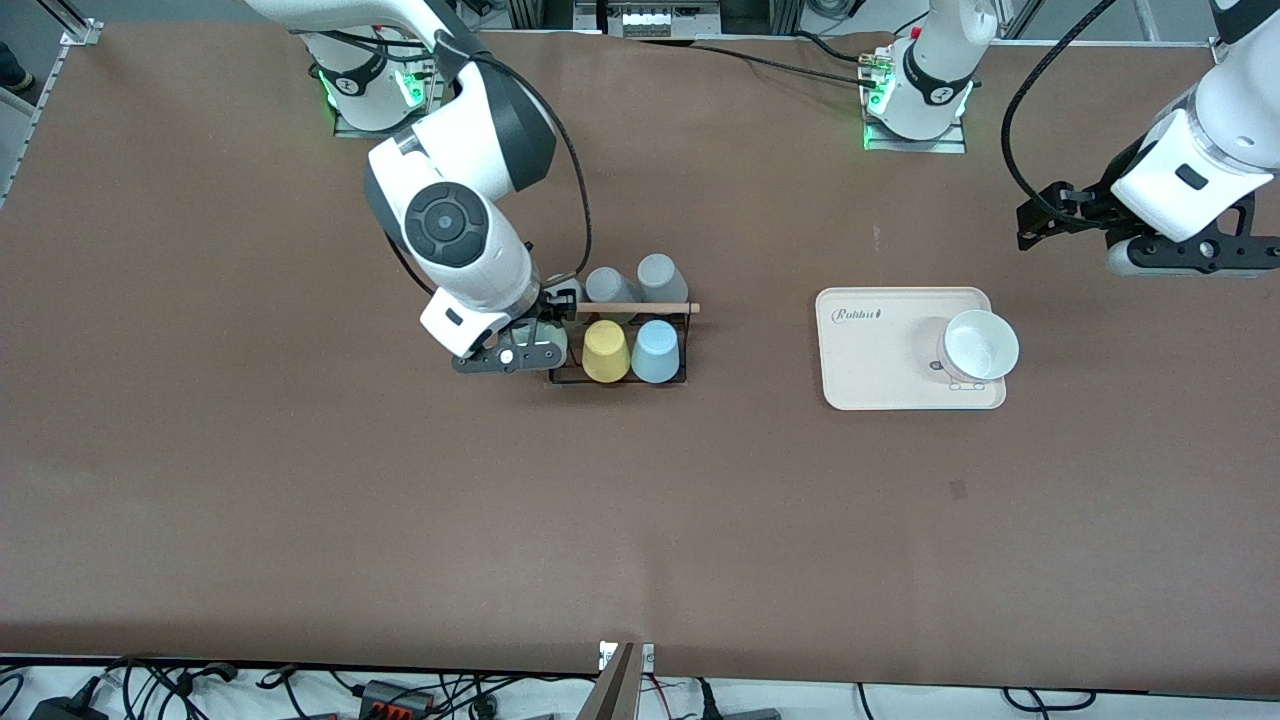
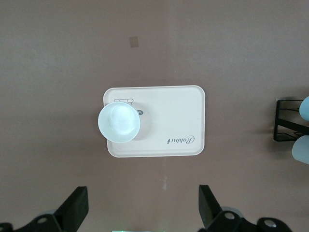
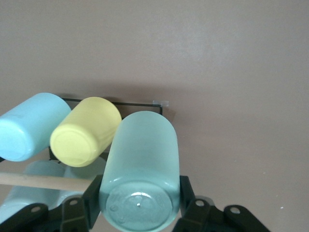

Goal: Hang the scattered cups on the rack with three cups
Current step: 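Hang the pale teal cup on the rack peg and release it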

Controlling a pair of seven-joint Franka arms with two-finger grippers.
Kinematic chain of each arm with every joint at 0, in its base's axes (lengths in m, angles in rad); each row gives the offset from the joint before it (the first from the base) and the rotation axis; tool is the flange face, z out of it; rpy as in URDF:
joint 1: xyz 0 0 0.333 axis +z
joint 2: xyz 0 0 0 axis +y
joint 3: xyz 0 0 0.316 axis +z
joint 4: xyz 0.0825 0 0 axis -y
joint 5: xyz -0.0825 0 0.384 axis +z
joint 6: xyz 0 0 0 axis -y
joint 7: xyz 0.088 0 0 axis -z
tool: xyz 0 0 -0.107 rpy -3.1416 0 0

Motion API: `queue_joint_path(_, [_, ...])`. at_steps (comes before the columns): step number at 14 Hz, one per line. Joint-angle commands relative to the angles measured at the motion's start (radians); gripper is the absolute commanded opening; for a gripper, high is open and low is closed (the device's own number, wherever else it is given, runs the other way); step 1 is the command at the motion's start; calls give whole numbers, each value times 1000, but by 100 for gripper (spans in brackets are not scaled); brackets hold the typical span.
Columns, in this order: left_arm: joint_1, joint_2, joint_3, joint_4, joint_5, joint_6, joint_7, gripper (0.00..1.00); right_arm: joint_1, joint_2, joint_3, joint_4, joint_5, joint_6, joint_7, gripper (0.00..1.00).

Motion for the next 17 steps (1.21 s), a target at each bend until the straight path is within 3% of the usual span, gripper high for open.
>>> queue_joint_path(1, [5,-18,-5,-8,-14,-14,-7,100,26,28,-5,34,0,23,55,31])
queue_joint_path(17, [5,-18,-7,-6,-14,-21,-7,100,29,112,-6,34,0,50,64,31])
